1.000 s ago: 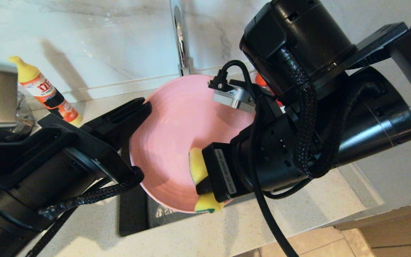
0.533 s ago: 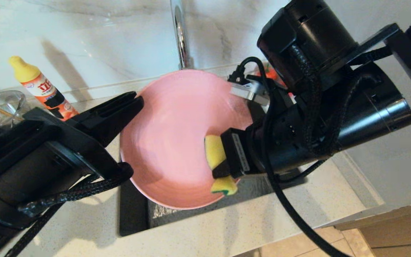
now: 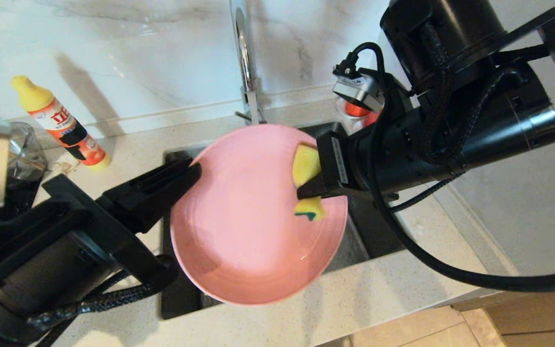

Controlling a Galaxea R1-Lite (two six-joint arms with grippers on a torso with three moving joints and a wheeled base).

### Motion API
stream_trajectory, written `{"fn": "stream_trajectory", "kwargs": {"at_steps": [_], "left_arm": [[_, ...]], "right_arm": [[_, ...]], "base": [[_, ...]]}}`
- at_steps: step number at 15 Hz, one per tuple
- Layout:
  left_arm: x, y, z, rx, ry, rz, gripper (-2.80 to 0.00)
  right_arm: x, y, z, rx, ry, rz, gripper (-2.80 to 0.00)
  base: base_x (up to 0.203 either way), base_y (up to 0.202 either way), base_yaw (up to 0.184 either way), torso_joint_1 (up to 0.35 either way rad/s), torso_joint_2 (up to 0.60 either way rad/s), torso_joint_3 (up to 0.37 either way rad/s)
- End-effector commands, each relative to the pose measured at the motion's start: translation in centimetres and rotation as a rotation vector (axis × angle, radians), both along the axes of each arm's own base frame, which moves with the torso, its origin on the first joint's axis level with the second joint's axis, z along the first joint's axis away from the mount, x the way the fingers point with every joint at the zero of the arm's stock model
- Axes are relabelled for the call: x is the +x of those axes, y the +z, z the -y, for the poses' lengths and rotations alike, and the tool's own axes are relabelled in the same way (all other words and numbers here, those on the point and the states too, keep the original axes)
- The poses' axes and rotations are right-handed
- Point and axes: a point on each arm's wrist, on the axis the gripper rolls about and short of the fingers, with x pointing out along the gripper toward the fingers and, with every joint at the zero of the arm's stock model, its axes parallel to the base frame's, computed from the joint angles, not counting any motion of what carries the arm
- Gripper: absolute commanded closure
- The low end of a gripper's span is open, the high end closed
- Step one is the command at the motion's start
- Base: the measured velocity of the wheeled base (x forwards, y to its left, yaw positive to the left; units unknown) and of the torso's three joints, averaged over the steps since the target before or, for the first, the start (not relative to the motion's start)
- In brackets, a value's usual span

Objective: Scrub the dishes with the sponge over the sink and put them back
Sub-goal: Wipe the plate

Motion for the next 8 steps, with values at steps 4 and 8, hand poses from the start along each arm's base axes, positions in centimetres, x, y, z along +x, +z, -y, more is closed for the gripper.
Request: {"fn": "stream_trajectory", "kwargs": {"at_steps": [4,8], "left_arm": [[0.0,-1.2,0.5,0.034,-0.026,-0.025,0.00],[0.2,-1.1,0.8,0.031,-0.025,-0.029,0.00]], "right_arm": [[0.3,-0.4,-1.2,0.012,0.021,0.011,0.00],[-1.1,-1.0,-3.0,0.002,0.089,0.001,0.00]], "base": [[0.000,0.000,0.000,0.000,0.00,0.000],[0.000,0.000,0.000,0.000,0.00,0.000]]}}
